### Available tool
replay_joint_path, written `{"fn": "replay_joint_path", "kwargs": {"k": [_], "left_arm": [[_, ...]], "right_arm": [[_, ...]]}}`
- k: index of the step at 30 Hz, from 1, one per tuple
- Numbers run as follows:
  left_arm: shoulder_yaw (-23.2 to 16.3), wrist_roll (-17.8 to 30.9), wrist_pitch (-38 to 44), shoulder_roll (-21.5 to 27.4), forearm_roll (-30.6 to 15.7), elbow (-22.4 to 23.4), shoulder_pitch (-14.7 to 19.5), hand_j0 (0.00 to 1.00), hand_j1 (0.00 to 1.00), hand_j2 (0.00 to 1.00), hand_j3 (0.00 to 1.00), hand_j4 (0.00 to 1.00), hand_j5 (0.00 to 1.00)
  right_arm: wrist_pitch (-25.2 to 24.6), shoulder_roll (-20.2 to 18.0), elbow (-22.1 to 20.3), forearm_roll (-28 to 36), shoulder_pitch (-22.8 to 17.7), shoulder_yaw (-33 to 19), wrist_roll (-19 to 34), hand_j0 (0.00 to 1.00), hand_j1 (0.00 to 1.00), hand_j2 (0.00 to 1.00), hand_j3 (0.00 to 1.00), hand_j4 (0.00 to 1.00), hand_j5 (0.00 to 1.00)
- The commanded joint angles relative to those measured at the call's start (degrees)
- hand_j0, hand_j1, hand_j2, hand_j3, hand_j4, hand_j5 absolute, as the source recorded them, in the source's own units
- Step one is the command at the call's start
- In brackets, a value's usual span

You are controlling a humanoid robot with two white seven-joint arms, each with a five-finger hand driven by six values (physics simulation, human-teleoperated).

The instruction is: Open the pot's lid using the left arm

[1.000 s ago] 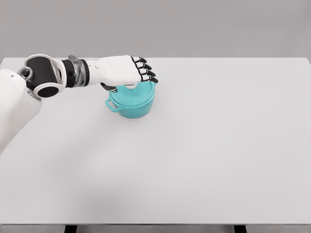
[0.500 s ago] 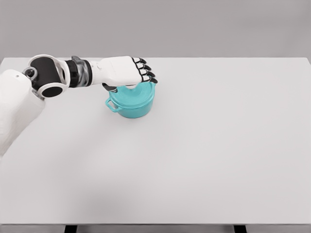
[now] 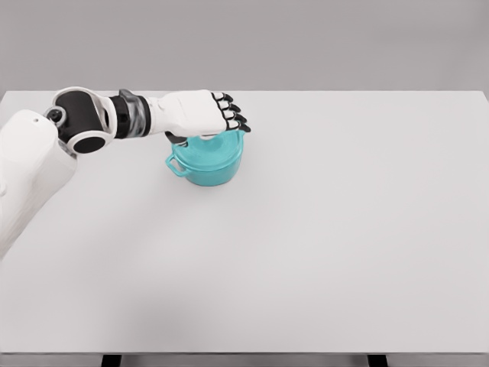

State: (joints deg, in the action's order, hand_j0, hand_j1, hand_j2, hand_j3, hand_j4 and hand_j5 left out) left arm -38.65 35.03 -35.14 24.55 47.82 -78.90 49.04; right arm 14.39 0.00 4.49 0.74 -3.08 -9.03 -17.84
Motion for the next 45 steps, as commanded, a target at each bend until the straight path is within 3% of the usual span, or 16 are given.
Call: {"fn": "replay_joint_path", "kwargs": {"k": [1, 10, 12, 15, 17, 37, 45], "left_arm": [[0.1, 0.0, 0.1, -0.8, -0.1, 0.1, 0.1, 1.00, 1.00, 1.00, 1.00, 1.00, 1.00], [0.4, 0.0, 0.1, -1.5, 0.6, 1.6, 0.0, 1.00, 1.00, 1.00, 1.00, 1.00, 1.00], [0.5, 0.0, 0.1, -1.9, -1.9, 2.1, 0.2, 1.00, 1.00, 1.00, 1.00, 1.00, 1.00], [0.4, 0.0, 0.1, -1.7, -8.9, 6.7, 1.2, 1.00, 1.00, 1.00, 1.00, 1.00, 1.00], [0.4, 0.0, 0.1, -1.7, -9.2, 6.8, 1.2, 1.00, 1.00, 1.00, 1.00, 1.00, 1.00], [0.2, 0.0, 0.1, -2.3, -3.3, 7.2, 1.3, 1.00, 1.00, 1.00, 1.00, 1.00, 1.00], [0.2, 0.0, 0.1, -3.3, -3.2, 8.6, 2.7, 1.00, 1.00, 1.00, 1.00, 1.00, 1.00]], "right_arm": [[0.0, 0.0, 0.0, 0.1, 0.0, 0.0, 0.0, 1.00, 1.00, 1.00, 1.00, 1.00, 1.00], [0.0, 0.0, 0.0, 0.1, 0.0, 0.0, 0.0, 1.00, 1.00, 1.00, 1.00, 1.00, 1.00], [0.0, 0.0, 0.0, 0.1, 0.0, 0.0, 0.0, 1.00, 1.00, 1.00, 1.00, 1.00, 1.00], [0.0, 0.0, 0.0, 0.1, 0.0, 0.0, 0.0, 1.00, 1.00, 1.00, 1.00, 1.00, 1.00], [0.0, 0.0, 0.0, 0.1, 0.0, 0.0, 0.0, 1.00, 1.00, 1.00, 1.00, 1.00, 1.00], [0.0, 0.0, 0.0, 0.1, 0.0, 0.0, 0.0, 1.00, 1.00, 1.00, 1.00, 1.00, 1.00], [0.0, 0.0, 0.0, 0.1, 0.0, 0.0, 0.0, 1.00, 1.00, 1.00, 1.00, 1.00, 1.00]]}}
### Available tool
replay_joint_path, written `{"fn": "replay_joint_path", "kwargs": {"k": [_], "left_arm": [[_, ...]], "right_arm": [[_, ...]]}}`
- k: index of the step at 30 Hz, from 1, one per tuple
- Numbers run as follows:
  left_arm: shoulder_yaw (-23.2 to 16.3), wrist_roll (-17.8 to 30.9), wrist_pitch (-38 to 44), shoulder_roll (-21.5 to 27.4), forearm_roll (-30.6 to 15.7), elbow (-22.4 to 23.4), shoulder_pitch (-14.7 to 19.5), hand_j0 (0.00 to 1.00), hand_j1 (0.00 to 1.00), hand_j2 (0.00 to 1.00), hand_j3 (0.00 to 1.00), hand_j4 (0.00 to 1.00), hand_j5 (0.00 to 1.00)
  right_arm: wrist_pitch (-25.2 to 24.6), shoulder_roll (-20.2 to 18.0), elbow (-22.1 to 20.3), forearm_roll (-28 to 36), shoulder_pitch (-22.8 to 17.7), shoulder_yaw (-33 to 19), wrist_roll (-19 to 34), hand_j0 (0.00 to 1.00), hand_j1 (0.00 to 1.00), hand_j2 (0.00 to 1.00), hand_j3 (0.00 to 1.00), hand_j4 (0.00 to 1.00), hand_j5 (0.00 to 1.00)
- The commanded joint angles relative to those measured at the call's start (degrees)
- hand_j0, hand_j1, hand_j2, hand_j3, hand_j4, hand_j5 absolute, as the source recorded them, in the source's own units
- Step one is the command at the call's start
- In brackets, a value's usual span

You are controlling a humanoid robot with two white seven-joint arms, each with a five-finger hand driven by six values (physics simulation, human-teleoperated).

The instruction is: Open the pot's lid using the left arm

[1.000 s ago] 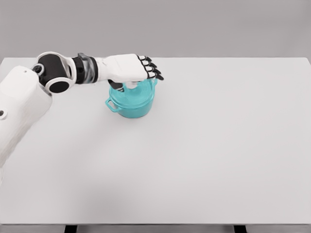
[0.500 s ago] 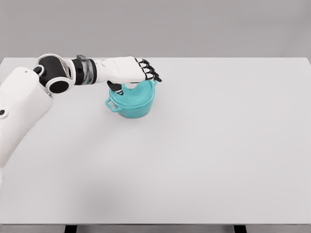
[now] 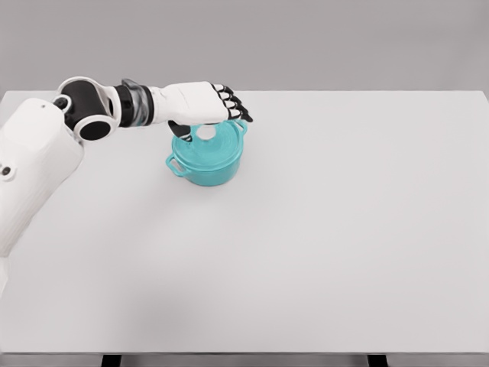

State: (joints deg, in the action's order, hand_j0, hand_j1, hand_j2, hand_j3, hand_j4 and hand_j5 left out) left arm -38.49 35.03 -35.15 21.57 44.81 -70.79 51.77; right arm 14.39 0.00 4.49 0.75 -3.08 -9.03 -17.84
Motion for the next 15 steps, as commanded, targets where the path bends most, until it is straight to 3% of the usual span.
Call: {"fn": "replay_joint_path", "kwargs": {"k": [1, 15], "left_arm": [[0.1, 0.0, 0.1, -0.4, -0.1, 0.5, 0.0, 1.00, 1.00, 1.00, 1.00, 1.00, 1.00], [0.0, 0.0, 0.1, -0.9, -0.9, -0.6, -0.5, 1.00, 1.00, 1.00, 1.00, 1.00, 1.00]], "right_arm": [[0.0, 0.0, 0.0, 0.0, 0.0, 0.0, 0.0, 1.00, 1.00, 1.00, 1.00, 1.00, 1.00], [0.0, 0.0, 0.0, 0.0, 0.0, 0.0, 0.0, 1.00, 1.00, 1.00, 1.00, 1.00, 1.00]]}}
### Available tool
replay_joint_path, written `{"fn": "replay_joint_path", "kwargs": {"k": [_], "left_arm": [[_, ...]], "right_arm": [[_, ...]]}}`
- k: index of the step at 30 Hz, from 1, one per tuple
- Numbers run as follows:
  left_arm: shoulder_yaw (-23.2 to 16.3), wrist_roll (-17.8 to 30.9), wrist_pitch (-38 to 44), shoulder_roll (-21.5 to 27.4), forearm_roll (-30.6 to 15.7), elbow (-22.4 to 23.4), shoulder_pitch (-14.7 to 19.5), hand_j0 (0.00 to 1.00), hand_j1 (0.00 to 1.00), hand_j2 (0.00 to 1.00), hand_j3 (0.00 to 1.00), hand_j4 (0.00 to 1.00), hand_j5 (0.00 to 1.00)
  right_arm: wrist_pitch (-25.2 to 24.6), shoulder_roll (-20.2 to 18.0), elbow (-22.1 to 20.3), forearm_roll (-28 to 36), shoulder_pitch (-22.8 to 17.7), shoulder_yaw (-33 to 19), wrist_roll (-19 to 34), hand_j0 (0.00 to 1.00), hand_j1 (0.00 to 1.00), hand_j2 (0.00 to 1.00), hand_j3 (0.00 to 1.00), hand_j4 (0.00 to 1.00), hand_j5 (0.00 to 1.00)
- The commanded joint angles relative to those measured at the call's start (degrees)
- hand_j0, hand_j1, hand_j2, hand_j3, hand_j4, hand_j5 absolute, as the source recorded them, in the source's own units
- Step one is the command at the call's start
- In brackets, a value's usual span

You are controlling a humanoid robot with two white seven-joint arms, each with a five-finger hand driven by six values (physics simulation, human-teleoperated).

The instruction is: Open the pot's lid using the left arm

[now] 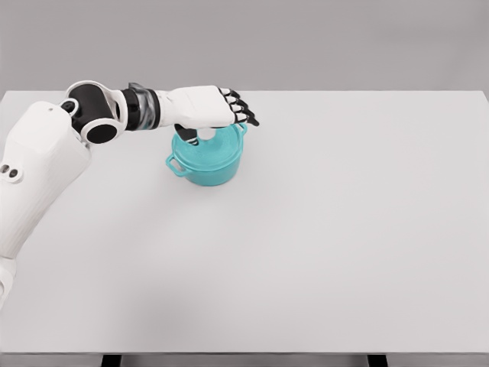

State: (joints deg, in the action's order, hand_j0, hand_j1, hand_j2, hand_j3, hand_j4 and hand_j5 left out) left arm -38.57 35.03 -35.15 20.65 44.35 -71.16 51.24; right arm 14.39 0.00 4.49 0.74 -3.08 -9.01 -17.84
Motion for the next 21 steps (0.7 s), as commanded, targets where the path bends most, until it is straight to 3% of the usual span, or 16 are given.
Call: {"fn": "replay_joint_path", "kwargs": {"k": [1, 21], "left_arm": [[0.1, 0.0, 0.2, 0.1, -0.5, -0.3, 0.0, 1.00, 1.00, 1.00, 1.00, 1.00, 1.00], [-0.1, 0.0, 0.2, 1.2, 0.4, -1.0, -0.2, 0.98, 0.98, 0.98, 0.98, 0.98, 0.98]], "right_arm": [[0.0, 0.0, 0.0, 0.1, 0.0, 0.0, 0.0, 1.00, 1.00, 1.00, 1.00, 1.00, 1.00], [0.0, 0.0, 0.0, 0.1, 0.0, 0.0, 0.0, 1.00, 1.00, 1.00, 1.00, 1.00, 1.00]]}}
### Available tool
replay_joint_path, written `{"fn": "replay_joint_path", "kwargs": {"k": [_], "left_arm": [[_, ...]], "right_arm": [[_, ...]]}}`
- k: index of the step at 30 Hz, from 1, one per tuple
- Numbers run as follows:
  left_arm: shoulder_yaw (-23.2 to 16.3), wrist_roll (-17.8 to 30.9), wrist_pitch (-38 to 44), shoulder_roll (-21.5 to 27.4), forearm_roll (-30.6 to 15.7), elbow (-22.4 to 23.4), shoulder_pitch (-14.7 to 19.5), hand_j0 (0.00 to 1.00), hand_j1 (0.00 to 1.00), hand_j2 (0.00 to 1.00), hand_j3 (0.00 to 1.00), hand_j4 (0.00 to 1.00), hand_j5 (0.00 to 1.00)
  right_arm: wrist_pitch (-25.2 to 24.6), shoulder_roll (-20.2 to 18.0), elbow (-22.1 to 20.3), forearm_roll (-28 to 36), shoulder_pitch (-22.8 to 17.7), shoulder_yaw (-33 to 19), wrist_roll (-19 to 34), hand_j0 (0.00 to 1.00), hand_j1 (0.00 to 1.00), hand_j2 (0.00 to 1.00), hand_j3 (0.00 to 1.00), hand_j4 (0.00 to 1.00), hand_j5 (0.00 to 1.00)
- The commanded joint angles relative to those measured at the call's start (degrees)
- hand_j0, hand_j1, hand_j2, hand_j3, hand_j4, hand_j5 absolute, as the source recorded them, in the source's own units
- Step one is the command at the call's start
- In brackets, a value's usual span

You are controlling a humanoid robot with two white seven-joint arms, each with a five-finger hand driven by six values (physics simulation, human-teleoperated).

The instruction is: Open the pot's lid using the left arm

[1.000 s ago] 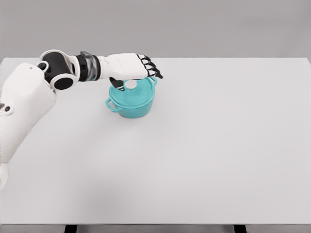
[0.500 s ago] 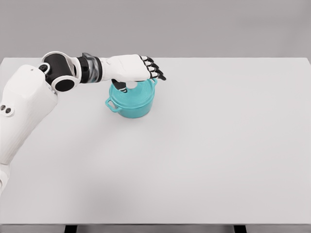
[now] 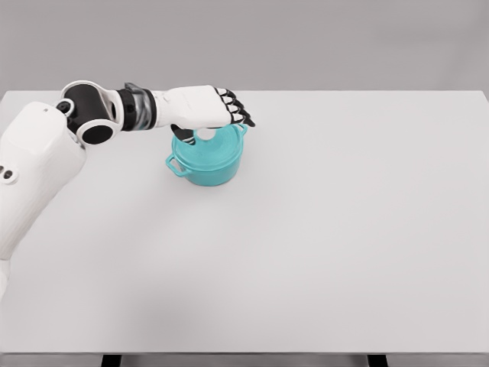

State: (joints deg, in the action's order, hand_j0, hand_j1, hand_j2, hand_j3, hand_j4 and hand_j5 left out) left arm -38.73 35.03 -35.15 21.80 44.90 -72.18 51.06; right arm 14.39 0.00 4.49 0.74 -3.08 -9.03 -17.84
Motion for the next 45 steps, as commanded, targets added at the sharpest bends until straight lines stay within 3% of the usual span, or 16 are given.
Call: {"fn": "replay_joint_path", "kwargs": {"k": [1, 11, 45], "left_arm": [[0.1, 0.0, 0.2, 0.1, 0.0, 0.0, 0.0, 0.98, 0.98, 0.98, 0.98, 0.98, 0.98], [0.1, 0.0, 0.2, 0.0, 1.7, 0.4, -0.2, 0.86, 0.86, 0.86, 0.86, 0.86, 0.86], [-2.0, 0.0, 0.2, 0.6, 1.5, 0.1, 0.1, 0.86, 0.86, 0.86, 0.86, 0.86, 0.86]], "right_arm": [[0.0, 0.0, 0.0, 0.0, 0.0, 0.0, 0.0, 1.00, 1.00, 1.00, 1.00, 1.00, 1.00], [0.0, 0.0, 0.0, 0.0, 0.0, 0.0, 0.0, 1.00, 1.00, 1.00, 1.00, 1.00, 1.00], [0.0, 0.0, 0.0, 0.0, 0.0, 0.0, 0.0, 1.00, 1.00, 1.00, 1.00, 1.00, 1.00]]}}
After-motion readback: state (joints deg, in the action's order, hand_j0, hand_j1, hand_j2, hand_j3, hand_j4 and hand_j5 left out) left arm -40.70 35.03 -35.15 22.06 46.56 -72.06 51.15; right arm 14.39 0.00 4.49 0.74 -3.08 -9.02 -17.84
